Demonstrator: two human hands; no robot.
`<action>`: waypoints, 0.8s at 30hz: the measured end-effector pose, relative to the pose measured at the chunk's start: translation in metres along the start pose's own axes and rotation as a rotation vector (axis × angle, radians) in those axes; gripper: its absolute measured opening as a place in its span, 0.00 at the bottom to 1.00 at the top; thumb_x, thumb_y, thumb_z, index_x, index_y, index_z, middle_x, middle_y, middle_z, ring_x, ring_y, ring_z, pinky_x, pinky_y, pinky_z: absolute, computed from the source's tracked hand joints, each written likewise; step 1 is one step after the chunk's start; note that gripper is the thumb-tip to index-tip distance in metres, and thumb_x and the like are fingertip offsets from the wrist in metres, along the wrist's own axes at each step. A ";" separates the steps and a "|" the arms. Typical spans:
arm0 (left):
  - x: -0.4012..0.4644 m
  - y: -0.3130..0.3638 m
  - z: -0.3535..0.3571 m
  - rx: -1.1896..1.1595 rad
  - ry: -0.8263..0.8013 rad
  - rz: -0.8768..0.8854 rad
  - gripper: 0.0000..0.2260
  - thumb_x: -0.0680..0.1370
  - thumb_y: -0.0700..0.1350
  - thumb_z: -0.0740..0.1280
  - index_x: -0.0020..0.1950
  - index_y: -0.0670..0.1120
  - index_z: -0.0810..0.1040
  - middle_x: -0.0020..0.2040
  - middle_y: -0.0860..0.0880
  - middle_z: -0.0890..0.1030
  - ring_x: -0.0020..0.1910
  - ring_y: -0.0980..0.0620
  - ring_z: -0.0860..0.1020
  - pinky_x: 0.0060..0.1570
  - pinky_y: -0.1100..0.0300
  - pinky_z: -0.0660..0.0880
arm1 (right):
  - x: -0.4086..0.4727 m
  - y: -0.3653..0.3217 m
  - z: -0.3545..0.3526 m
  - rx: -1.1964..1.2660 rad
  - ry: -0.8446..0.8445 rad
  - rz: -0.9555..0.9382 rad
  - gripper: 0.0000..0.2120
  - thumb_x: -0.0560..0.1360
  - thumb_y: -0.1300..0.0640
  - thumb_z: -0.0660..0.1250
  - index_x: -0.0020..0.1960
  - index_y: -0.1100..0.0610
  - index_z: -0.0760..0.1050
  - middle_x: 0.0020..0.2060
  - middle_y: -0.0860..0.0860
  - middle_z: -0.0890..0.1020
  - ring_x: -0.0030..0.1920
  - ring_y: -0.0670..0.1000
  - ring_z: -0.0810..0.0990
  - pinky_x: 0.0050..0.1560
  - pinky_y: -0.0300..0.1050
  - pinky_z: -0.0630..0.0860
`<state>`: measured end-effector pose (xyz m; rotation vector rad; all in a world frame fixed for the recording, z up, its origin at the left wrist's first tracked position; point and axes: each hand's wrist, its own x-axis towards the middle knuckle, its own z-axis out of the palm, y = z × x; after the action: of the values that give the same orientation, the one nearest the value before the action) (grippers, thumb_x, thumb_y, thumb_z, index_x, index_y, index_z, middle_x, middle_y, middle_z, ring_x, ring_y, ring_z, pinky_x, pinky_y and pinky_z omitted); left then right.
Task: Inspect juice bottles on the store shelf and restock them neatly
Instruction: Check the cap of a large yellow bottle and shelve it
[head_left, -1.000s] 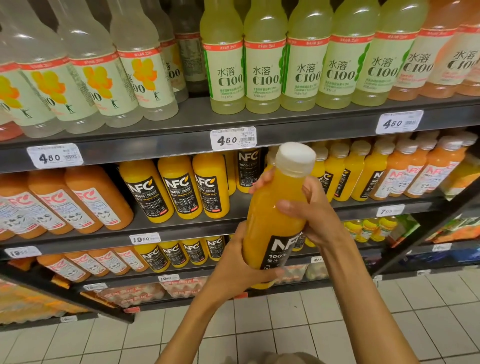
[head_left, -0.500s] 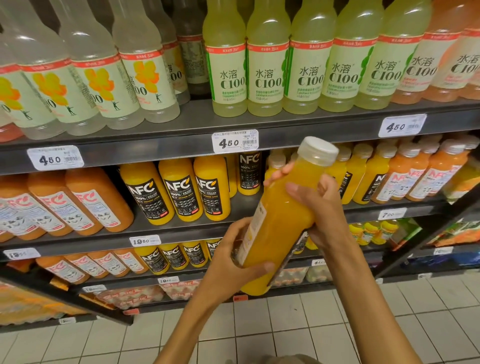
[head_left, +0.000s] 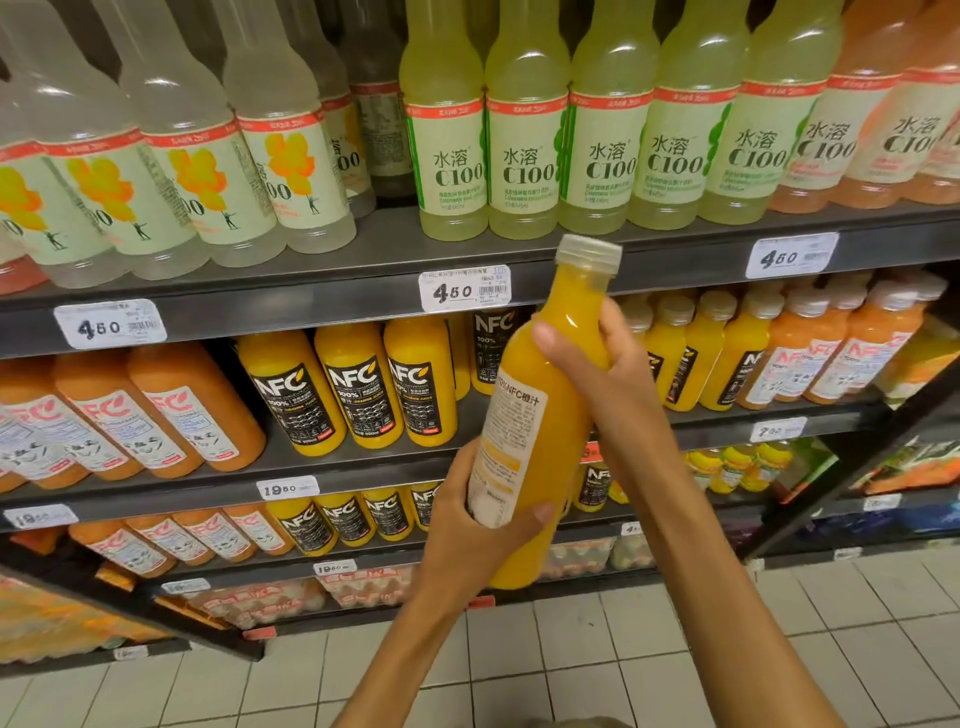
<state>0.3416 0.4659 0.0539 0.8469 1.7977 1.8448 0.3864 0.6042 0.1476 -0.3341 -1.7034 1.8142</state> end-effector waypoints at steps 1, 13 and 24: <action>-0.001 -0.002 0.000 -0.006 -0.018 -0.013 0.30 0.60 0.60 0.74 0.60 0.57 0.70 0.53 0.67 0.80 0.53 0.64 0.78 0.44 0.70 0.76 | -0.002 0.001 0.002 0.000 0.021 -0.001 0.16 0.68 0.46 0.73 0.53 0.49 0.76 0.45 0.49 0.84 0.45 0.48 0.84 0.40 0.39 0.80; 0.006 0.006 -0.017 -0.533 -0.370 -0.431 0.30 0.67 0.68 0.68 0.62 0.51 0.78 0.59 0.43 0.81 0.58 0.43 0.79 0.55 0.50 0.76 | 0.003 -0.001 -0.005 0.525 -0.270 -0.038 0.32 0.66 0.46 0.75 0.64 0.58 0.71 0.51 0.54 0.81 0.51 0.56 0.81 0.48 0.50 0.78; -0.003 0.011 0.001 -0.300 -0.161 -0.253 0.36 0.58 0.75 0.67 0.58 0.55 0.78 0.55 0.51 0.83 0.55 0.49 0.81 0.47 0.58 0.79 | -0.009 -0.010 0.003 0.058 0.085 0.052 0.27 0.65 0.39 0.71 0.61 0.48 0.73 0.54 0.54 0.80 0.47 0.50 0.84 0.42 0.43 0.80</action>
<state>0.3457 0.4641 0.0641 0.6065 1.4128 1.7672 0.3937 0.5962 0.1557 -0.4283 -1.5946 1.8567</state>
